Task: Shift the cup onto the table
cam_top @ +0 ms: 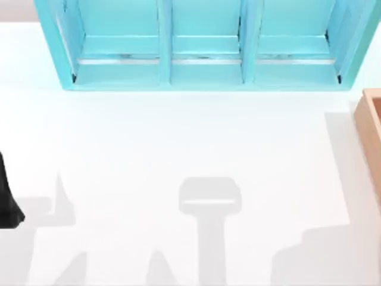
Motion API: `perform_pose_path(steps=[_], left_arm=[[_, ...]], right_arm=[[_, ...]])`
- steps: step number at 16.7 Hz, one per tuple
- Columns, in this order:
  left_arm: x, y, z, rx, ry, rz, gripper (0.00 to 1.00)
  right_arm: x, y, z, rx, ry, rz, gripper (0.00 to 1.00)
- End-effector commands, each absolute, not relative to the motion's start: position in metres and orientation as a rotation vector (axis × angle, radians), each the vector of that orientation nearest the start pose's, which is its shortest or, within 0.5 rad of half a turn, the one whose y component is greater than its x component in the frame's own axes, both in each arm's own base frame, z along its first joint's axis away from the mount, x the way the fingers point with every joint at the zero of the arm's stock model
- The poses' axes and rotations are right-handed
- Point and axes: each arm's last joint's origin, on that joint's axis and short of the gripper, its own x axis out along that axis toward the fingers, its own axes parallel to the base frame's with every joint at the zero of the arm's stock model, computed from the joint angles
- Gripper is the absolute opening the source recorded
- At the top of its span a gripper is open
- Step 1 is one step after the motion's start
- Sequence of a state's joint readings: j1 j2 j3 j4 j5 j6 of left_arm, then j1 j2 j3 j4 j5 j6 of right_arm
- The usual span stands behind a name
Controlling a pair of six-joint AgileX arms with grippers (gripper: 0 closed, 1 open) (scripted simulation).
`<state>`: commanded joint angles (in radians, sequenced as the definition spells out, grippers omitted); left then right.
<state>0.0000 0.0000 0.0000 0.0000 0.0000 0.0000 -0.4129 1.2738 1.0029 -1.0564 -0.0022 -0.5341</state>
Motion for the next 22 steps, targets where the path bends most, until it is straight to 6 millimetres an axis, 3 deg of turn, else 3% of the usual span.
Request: perform_pose_path(steps=[6,13,15,22], left_arm=[[0.106,-0.001,0.160,0.000,0.000,0.000,1.00],[0.106,-0.001,0.160,0.000,0.000,0.000,1.00],[0.106,-0.001,0.160,0.000,0.000,0.000,1.00],[0.106,-0.001,0.160,0.000,0.000,0.000,1.00]], right_arm=[[0.235,-0.126,0.250,-0.116,1.561,0.109,1.00],[0.236,-0.127,0.246,-0.116,1.565,0.113,1.00],[0.235,-0.126,0.233,-0.115,1.565,0.112,1.00],[0.236,-0.127,0.159,-0.117,1.562,0.112,1.00]])
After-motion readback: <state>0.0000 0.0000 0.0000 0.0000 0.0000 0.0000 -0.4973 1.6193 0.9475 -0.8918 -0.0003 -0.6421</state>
